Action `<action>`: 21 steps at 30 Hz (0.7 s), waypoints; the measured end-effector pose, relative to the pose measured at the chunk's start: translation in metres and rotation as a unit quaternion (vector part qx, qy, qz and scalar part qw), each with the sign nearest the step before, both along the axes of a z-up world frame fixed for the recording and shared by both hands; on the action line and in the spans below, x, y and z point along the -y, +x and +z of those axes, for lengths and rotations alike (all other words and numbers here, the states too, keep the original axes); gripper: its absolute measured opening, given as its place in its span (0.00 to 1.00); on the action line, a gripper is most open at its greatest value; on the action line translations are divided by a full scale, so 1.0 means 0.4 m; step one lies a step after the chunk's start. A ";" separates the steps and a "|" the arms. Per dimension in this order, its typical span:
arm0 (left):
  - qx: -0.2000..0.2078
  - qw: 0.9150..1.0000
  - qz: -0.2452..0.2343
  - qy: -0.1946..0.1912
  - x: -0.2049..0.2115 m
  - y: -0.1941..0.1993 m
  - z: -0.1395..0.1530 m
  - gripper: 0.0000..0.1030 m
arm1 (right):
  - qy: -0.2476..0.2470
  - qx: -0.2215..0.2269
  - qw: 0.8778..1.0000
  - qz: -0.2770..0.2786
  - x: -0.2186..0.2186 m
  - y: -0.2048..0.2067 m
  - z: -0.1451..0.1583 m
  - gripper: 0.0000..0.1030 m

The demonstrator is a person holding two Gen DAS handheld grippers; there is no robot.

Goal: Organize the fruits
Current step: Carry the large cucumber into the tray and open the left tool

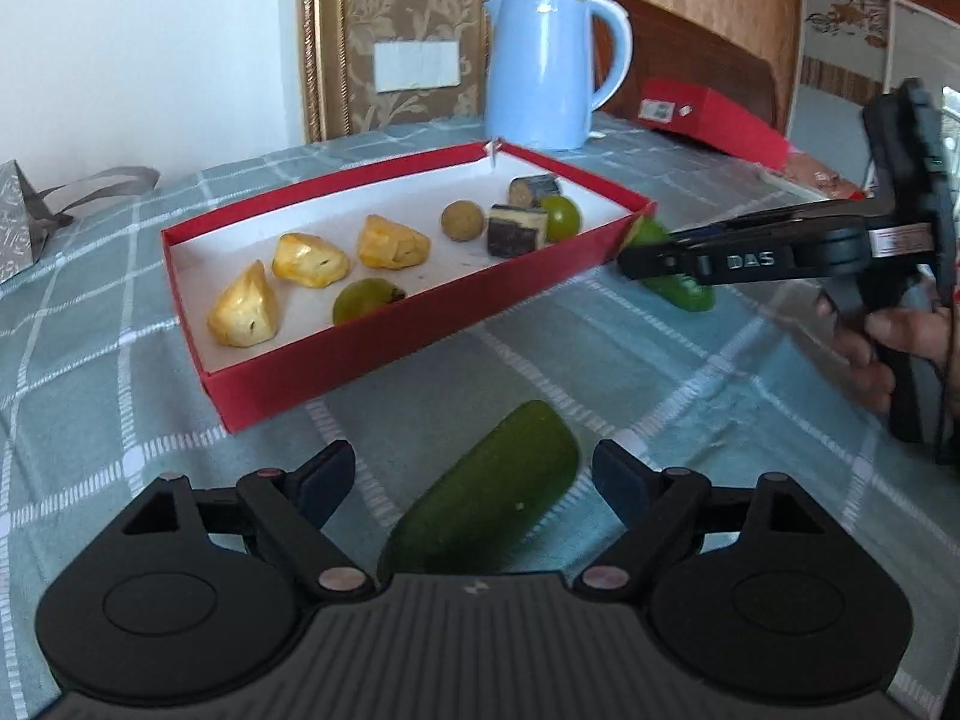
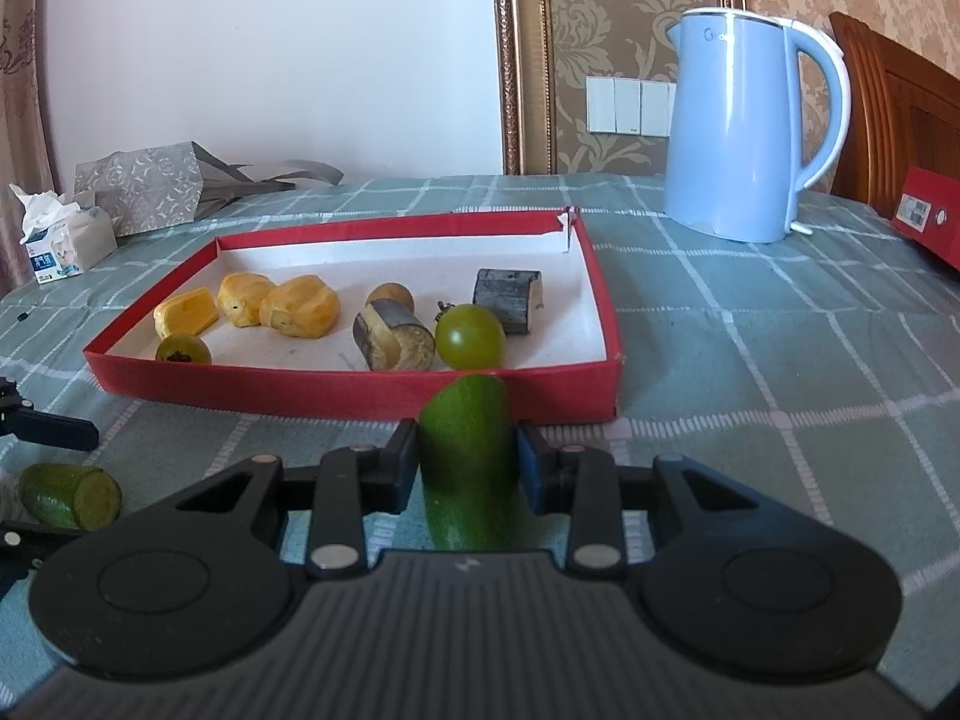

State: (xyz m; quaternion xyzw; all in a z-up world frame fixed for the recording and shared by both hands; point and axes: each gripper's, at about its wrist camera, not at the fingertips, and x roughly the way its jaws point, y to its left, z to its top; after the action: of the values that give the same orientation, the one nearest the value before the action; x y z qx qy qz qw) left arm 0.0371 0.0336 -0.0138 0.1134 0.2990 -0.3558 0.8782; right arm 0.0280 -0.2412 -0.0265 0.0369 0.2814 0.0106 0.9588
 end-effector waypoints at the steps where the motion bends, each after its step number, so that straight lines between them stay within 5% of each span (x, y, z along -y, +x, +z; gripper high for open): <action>1: 0.000 1.000 -0.001 -0.002 -0.002 -0.006 0.001 0.78 | 0.002 -0.001 1.000 0.000 0.002 0.001 -0.001 0.31; 3: 0.007 1.000 -0.004 0.006 -0.002 -0.023 0.002 0.68 | 0.004 -0.003 1.000 0.001 0.002 0.002 -0.002 0.31; 9: 0.038 0.999 0.007 0.022 0.003 -0.061 0.000 0.58 | 0.003 -0.003 1.000 0.001 0.002 0.004 -0.002 0.31; 21: 0.080 0.990 0.101 0.054 0.067 -0.111 0.001 0.47 | -0.003 -0.002 1.000 0.002 -0.003 0.003 -0.001 0.31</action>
State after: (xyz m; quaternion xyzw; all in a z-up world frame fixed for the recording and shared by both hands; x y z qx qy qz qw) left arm -0.0073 0.0068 -0.0135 0.1587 0.2562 -0.2386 0.9232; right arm 0.0293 -0.2399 -0.0270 0.0331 0.2833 0.0115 0.9584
